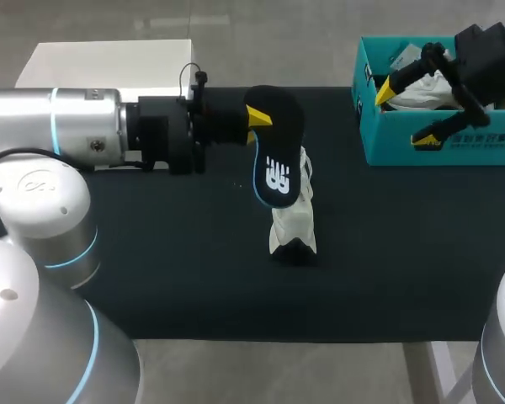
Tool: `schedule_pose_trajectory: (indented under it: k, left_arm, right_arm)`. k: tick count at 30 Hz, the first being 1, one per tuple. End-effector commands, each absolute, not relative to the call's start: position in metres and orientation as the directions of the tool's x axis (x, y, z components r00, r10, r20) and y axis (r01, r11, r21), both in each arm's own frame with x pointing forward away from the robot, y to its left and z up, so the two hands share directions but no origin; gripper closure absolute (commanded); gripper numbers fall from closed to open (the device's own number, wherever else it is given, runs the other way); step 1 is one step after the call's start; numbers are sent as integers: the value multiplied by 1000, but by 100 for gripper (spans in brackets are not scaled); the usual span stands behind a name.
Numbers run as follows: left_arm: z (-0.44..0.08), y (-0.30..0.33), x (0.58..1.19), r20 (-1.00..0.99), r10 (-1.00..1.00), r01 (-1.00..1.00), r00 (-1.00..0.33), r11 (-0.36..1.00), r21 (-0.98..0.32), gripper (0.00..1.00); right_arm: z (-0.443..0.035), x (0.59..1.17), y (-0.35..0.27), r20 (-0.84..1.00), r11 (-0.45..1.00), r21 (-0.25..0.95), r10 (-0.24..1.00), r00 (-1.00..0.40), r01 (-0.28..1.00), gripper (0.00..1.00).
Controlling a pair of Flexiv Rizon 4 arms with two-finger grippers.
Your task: Take the shoe out of the shoebox, open the shoe tongue, remove and reinsert the insole, then place the shoe into the shoebox
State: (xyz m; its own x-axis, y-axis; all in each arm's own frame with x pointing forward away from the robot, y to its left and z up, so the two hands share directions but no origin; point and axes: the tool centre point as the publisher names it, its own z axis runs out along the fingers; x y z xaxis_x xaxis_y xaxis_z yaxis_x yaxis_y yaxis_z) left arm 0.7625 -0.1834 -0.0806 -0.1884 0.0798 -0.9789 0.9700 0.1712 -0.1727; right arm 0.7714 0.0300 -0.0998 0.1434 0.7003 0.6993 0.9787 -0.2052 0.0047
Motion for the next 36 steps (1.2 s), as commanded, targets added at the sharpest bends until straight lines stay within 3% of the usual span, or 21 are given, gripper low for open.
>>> schedule_pose_trajectory:
  k: [1,10,36]
  left_arm:
    - [-82,-178,758,-978,88,969,-189,177,-171,100]
    - [-87,-174,755,-976,96,968,-196,181,-176,100]
    - [-86,-181,748,-971,78,960,-225,185,-208,100]
  right_arm:
    - [-102,744,-1,718,-244,45,683,138,969,0]
    - [-99,725,-32,738,-314,81,657,155,946,0]
    - [-114,739,-51,721,-298,53,672,170,953,0]
